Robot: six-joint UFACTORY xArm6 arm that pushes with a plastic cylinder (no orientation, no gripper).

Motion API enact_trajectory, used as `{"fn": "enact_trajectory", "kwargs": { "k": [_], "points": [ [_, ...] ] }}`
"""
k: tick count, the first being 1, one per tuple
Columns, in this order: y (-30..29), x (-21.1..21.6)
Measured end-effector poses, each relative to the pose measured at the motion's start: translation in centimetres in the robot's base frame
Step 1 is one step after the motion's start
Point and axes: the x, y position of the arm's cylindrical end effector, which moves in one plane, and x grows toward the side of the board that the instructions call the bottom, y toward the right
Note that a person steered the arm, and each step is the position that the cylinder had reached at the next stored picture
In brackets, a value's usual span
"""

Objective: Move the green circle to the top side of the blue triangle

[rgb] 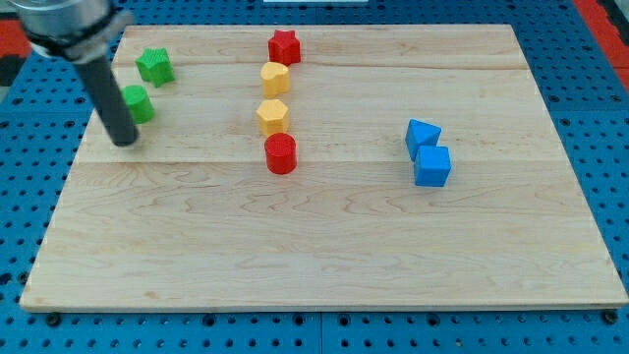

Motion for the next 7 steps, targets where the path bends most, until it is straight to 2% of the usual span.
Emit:
{"fn": "enact_trajectory", "kwargs": {
  "k": [2,4,5,6,7],
  "points": [
    [-3.9,-4.5],
    [6.8,-5.2],
    [1.1,-3.7],
    [4.6,-1.0],
    [9.6,-2.5]
  ]
}}
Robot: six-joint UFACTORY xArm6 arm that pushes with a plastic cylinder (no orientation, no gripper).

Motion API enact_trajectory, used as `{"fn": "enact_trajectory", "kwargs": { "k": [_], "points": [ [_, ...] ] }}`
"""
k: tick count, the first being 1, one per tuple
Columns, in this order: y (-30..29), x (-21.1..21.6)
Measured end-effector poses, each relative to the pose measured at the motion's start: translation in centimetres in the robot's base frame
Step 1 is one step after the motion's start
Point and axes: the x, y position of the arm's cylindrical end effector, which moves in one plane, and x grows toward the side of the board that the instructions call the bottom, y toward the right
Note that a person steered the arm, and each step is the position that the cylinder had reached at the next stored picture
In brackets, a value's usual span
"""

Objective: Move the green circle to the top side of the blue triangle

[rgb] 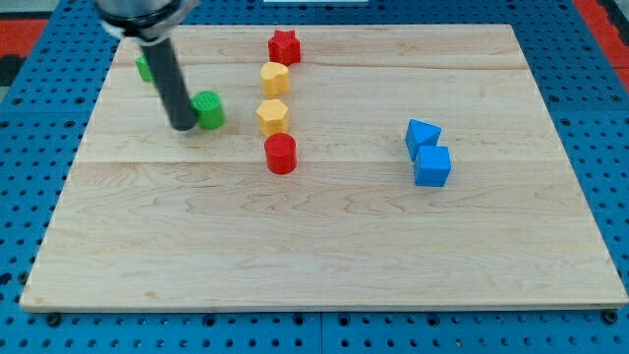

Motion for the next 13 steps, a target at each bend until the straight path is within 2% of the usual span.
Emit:
{"fn": "enact_trajectory", "kwargs": {
  "k": [1,2,3,4,5,6,8,9,10,11,13],
  "points": [
    [1.6,-1.1],
    [-0.8,-2.1],
    [1.3,-3.6],
    [9.1,-2.2],
    [12.8,-2.8],
    [12.6,-5.5],
    [18.6,-3.7],
    [15.8,-4.1],
    [15.9,-0.8],
    [17.8,0.3],
    [20.7,-1.6]
  ]
}}
